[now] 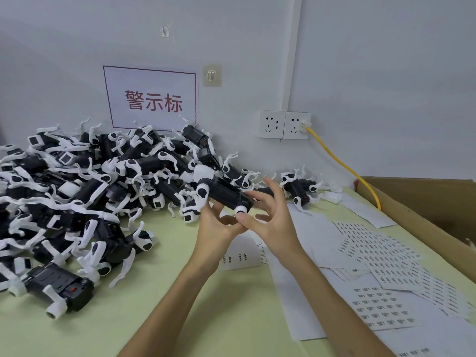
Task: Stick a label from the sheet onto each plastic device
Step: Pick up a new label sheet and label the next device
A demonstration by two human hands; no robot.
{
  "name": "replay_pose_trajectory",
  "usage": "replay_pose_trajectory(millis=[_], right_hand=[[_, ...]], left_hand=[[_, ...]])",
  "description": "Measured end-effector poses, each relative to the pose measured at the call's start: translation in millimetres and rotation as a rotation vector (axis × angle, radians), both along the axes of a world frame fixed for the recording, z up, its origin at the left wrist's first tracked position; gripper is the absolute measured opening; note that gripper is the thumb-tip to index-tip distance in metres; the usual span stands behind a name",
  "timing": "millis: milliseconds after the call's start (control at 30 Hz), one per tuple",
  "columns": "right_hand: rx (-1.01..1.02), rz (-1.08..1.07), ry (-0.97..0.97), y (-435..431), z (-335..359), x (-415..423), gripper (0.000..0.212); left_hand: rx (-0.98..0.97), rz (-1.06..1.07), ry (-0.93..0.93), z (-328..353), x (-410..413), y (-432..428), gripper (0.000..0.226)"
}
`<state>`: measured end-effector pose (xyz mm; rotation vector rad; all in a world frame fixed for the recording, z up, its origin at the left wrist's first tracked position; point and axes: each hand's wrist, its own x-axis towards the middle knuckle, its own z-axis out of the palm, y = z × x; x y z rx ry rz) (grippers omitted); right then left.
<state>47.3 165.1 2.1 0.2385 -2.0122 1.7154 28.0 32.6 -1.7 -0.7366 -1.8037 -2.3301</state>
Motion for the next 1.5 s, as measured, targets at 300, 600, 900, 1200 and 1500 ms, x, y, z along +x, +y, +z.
replay_pose_trajectory(millis=[300,600,900,1200,1500], right_hand=[[-0.135,0.005,0.017,1.4,3.6,0.0,0.070],[-0.161,-0.045,0.004,0.7,1.6,-0.1,0.064],[-0.471,0.378,-0.177,-18.0,10.4,12.7,0.029],[-0.872,0.621,-0.508,-40.9,-8.7,15.7,0.051],[-0.934,0.609,-0.481,-39.7,-9.3,15.0,0.051]], left_hand=[[0.261,-0.350,-0.371,0.6,-2.1,-4.4,0.034],[0.537,-0.297,-0.536,-4.1,-7.5,-2.7,0.017],[0.638,-0.207,-0.613,-5.0,-12.9,-5.9,0.038],[0.637,-0.345,-0.607,-5.1,-8.6,-10.0,0.022],[0.289,-0.346,-0.616,-0.3,1.4,-3.8,0.031]])
